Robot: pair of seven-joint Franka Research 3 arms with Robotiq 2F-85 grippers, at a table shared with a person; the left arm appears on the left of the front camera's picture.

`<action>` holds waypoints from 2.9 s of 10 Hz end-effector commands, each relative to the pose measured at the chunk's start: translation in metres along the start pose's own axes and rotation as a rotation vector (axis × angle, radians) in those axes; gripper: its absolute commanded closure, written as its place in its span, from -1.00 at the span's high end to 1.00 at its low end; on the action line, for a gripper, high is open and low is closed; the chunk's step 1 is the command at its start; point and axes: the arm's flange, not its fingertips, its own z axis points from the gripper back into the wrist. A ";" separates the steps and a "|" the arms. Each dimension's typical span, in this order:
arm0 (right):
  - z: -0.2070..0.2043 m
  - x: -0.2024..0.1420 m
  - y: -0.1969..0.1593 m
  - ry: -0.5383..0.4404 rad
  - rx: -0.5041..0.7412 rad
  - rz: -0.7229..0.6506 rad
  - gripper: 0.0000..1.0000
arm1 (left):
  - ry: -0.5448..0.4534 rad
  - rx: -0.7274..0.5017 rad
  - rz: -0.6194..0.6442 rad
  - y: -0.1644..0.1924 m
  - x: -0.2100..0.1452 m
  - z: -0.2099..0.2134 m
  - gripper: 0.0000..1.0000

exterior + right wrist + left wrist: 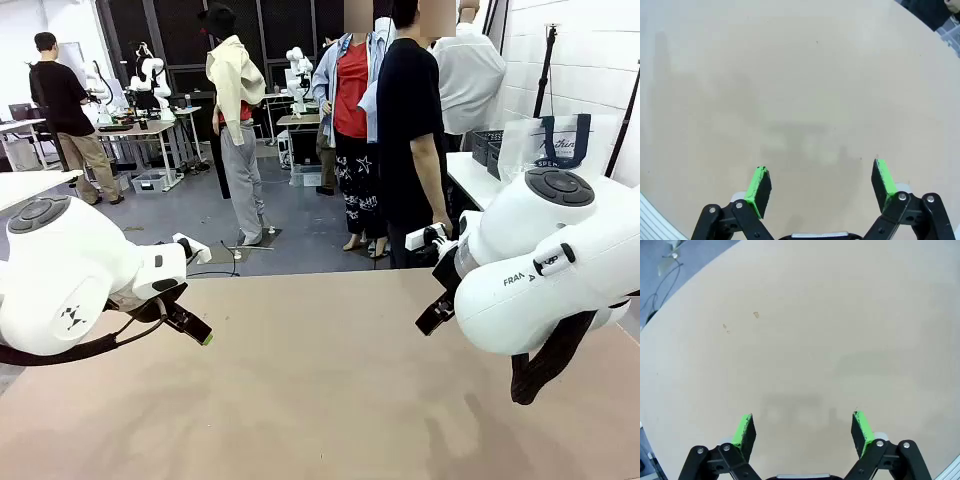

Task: Transfer purchased items from the store into the shopping bag.
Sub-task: Open the Reusable shopping bag in the center of the table.

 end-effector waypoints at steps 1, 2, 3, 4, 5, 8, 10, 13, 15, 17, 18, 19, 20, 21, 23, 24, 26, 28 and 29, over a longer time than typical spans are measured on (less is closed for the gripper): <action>0.001 0.001 0.000 -0.004 0.000 0.001 1.00 | -0.001 0.001 0.004 0.001 0.000 0.000 1.00; 0.001 0.001 0.000 -0.004 0.000 0.001 1.00 | -0.001 0.001 0.004 0.001 0.000 0.000 1.00; 0.001 0.001 0.000 -0.004 0.000 0.001 1.00 | -0.001 0.001 0.004 0.001 0.000 0.000 1.00; 0.001 0.001 0.000 -0.004 0.000 0.001 1.00 | -0.001 0.001 0.004 0.001 0.000 0.000 1.00; 0.001 0.001 0.000 -0.004 0.000 0.001 1.00 | -0.001 0.001 0.004 0.001 0.000 0.000 1.00; 0.001 0.001 0.000 -0.004 0.000 0.001 1.00 | -0.001 0.001 0.004 0.001 0.000 0.000 1.00; 0.001 0.001 0.000 -0.004 0.000 0.001 1.00 | -0.001 0.001 0.004 0.001 0.000 0.000 1.00; 0.001 0.001 0.000 -0.004 0.000 0.001 1.00 | -0.001 0.001 0.004 0.001 0.000 0.000 1.00; 0.001 0.001 0.000 -0.004 0.000 0.001 1.00 | -0.001 0.001 0.004 0.001 0.000 0.000 1.00; 0.001 0.001 0.000 -0.004 0.000 0.001 1.00 | -0.001 0.001 0.004 0.001 0.000 0.000 1.00; 0.001 0.001 0.000 -0.004 0.000 0.001 1.00 | -0.001 0.001 0.004 0.001 0.000 0.000 1.00; 0.001 0.001 0.000 -0.004 0.000 0.001 1.00 | -0.001 0.001 0.004 0.001 0.000 0.000 1.00; 0.001 0.001 0.000 -0.004 0.000 0.001 1.00 | -0.001 0.001 0.004 0.001 0.000 0.000 1.00; 0.001 0.001 0.000 -0.004 0.000 0.001 1.00 | -0.001 0.001 0.004 0.001 0.000 0.000 1.00; 0.001 0.001 0.000 -0.004 0.000 0.001 1.00 | -0.001 0.001 0.004 0.001 0.000 0.000 1.00; 0.001 0.001 0.000 -0.004 0.000 0.001 1.00 | -0.001 0.001 0.004 0.001 0.000 0.000 1.00; 0.001 0.001 0.000 -0.004 0.000 0.001 1.00 | -0.001 0.001 0.004 0.001 0.000 0.000 1.00; 0.001 0.001 0.000 -0.004 0.000 0.001 1.00 | -0.001 0.001 0.004 0.001 0.000 0.000 1.00; 0.001 0.001 0.000 -0.004 0.000 0.001 1.00 | -0.001 0.001 0.004 0.001 0.000 0.000 1.00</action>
